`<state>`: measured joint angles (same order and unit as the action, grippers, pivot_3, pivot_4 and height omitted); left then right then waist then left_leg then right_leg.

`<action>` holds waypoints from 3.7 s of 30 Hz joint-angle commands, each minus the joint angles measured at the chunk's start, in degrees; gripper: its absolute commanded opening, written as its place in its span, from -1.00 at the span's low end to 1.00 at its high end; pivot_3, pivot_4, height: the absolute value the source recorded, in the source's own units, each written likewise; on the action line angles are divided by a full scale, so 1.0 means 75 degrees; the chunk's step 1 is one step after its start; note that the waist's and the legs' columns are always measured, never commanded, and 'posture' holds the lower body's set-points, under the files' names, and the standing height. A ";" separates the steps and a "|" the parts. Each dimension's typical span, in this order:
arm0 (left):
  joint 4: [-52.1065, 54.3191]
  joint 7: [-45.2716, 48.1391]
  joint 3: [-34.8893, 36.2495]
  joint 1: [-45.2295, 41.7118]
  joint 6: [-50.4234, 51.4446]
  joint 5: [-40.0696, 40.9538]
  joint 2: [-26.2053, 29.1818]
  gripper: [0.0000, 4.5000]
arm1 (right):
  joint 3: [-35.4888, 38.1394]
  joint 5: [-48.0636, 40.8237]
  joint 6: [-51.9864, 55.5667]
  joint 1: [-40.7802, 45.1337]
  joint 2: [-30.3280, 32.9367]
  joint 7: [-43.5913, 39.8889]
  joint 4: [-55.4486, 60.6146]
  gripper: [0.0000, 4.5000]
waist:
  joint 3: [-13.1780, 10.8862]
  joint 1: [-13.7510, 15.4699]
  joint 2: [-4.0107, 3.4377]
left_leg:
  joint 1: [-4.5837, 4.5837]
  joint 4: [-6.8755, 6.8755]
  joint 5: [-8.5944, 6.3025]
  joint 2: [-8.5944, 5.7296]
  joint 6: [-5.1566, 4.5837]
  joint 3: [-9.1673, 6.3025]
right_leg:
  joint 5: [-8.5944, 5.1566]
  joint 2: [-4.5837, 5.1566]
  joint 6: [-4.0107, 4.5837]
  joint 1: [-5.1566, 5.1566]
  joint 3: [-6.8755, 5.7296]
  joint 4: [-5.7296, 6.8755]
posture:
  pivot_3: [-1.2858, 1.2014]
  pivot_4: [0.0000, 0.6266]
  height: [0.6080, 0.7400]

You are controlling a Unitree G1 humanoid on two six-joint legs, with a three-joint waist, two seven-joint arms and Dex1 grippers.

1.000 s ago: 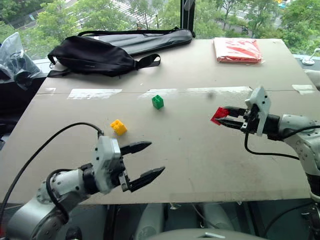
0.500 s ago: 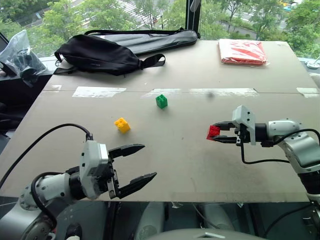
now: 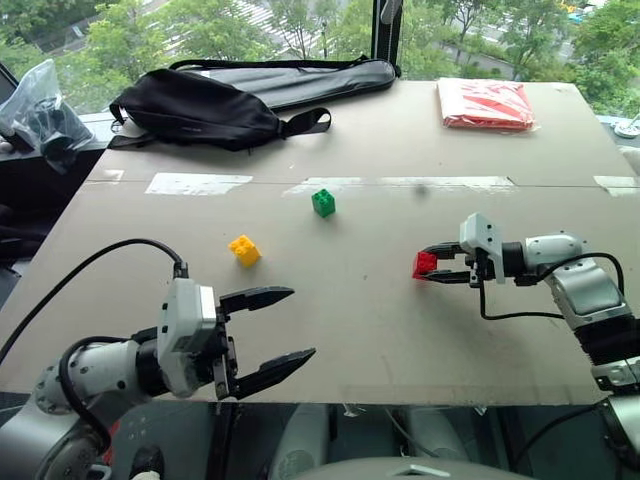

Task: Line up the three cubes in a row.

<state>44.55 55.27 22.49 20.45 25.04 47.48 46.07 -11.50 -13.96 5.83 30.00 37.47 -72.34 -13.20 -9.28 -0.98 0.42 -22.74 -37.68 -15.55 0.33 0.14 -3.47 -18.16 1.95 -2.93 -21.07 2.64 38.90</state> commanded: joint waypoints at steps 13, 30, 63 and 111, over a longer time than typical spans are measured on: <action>-0.0447 -0.0598 -0.0069 -0.0567 0.0382 0.0108 -0.0169 1.00 | 0.0643 -0.0303 -0.0589 -0.0033 0.0119 -0.0501 0.0161 0.97 | -0.0002 0.0018 -0.0003 | 0.0000 0.0000 0.0005 0.0000 0.0009 -0.0001 | 0.0000 0.0003 0.0000 0.0000 0.0000 -0.0002 | 0.03 -0.52 1.00; -0.3706 -0.4628 -0.2204 -0.5558 0.3084 -0.1421 -0.1696 1.00 | 0.4582 -0.3110 0.3440 -0.4329 0.0639 0.3450 0.6930 0.97 | 0.0008 0.0190 0.0013 | 0.0006 -0.0060 -0.0001 -0.0013 -0.0001 -0.0055 | 0.0004 -0.0013 -0.0007 0.0055 -0.0037 0.0014 | 0.03 -0.52 1.00; -1.4018 -0.0301 -0.4301 -1.1039 -0.2198 -0.5853 -0.2848 -0.18 | 0.5737 -0.3806 0.3616 -0.5638 0.1033 0.4571 0.8394 1.00 | -0.0016 0.0028 0.0055 | -0.0024 -0.0074 0.0000 -0.0039 -0.0001 -0.0051 | 0.0003 -0.0017 -0.0013 0.0040 -0.0041 0.0009 | 0.03 -0.52 1.00; -0.9636 0.2681 -0.5759 -0.8418 -0.3438 -0.6004 -0.2695 -0.45 | 0.6520 -0.3323 0.2596 -0.7528 0.1134 0.2856 0.8468 1.00 | -0.0012 0.0079 0.0049 | -0.0010 -0.0086 -0.0002 -0.0026 -0.0005 -0.0052 | 0.0006 -0.0017 -0.0019 0.0059 -0.0038 0.0014 | 0.03 -0.52 1.00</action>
<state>-27.55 74.69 -20.73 -42.25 0.14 2.45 26.34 35.96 -38.71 25.96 -26.22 46.30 -51.35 48.77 -9.37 -0.39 0.79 -22.81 -38.32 -15.57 0.14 0.10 -3.87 -18.11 1.83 -3.07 -20.64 2.36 39.01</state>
